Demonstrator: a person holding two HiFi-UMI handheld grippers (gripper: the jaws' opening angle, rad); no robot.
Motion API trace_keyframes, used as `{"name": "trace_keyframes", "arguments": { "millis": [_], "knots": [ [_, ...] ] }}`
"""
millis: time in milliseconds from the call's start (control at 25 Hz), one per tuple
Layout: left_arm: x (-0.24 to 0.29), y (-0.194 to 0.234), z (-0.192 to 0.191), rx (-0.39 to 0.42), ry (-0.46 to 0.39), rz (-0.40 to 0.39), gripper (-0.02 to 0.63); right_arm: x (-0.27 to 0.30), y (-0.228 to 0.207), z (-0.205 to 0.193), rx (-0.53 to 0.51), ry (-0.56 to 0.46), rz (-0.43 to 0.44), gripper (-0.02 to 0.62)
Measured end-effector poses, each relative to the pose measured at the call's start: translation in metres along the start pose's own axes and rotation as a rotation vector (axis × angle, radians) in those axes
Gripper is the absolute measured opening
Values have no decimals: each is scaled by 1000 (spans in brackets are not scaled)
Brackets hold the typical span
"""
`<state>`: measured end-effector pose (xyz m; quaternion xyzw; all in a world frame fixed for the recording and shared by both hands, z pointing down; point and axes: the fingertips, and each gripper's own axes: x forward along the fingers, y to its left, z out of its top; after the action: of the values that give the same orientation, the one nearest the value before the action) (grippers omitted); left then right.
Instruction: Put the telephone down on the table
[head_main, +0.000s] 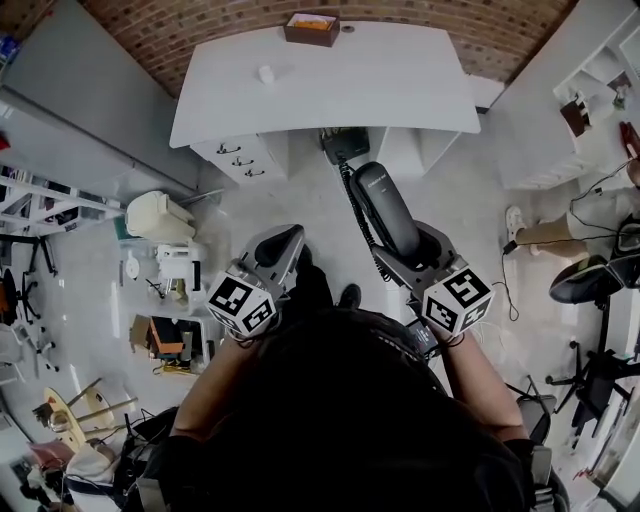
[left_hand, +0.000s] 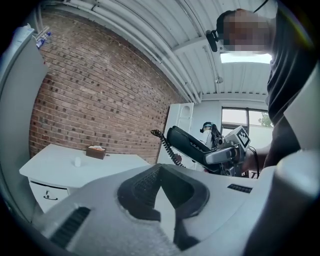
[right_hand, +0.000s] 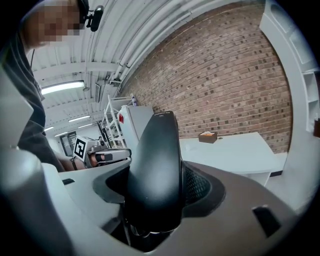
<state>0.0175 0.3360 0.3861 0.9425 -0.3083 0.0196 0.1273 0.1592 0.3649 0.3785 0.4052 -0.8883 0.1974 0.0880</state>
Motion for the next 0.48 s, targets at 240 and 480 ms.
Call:
{"name": "trace_keyframes", "arguments": {
  "millis": [240, 480],
  "knots": [
    [17, 11, 5, -4, -6, -17, 6, 7, -13, 9, 5, -5, -15, 279],
    [31, 29, 16, -33, -18, -36, 6, 27, -22, 13, 2, 4, -21, 278]
  ]
}}
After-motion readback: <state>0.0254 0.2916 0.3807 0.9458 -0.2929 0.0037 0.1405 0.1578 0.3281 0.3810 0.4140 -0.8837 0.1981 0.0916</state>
